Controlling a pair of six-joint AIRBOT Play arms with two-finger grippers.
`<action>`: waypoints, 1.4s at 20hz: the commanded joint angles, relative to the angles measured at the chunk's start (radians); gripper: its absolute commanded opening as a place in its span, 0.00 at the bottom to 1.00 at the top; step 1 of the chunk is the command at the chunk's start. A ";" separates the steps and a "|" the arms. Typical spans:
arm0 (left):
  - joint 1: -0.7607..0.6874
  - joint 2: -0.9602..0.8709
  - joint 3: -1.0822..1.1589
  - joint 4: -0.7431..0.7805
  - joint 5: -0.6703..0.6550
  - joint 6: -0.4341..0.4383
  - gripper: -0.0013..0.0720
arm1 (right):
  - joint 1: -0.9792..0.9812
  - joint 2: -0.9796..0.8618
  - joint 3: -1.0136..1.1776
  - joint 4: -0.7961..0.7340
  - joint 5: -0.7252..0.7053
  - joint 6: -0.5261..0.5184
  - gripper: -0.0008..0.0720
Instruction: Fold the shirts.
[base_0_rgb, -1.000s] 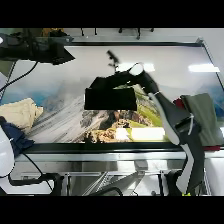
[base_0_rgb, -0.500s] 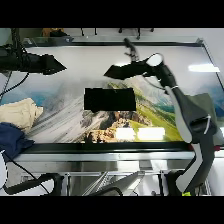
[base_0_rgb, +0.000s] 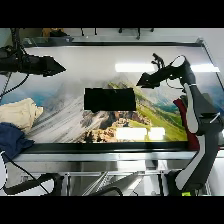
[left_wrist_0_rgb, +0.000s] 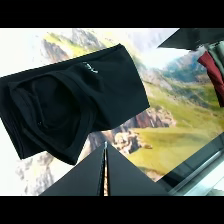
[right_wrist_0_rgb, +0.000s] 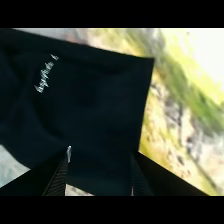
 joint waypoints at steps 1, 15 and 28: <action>0.000 0.000 0.000 0.002 -0.001 -0.001 0.03 | 0.040 -0.087 0.000 -0.037 0.018 0.011 0.62; -0.003 0.000 0.000 0.002 -0.002 -0.001 0.03 | 0.077 -0.139 0.000 0.073 -0.021 -0.045 0.62; -0.002 0.000 0.000 0.002 -0.002 -0.001 0.03 | 0.074 -0.132 0.023 0.508 0.039 -0.217 0.04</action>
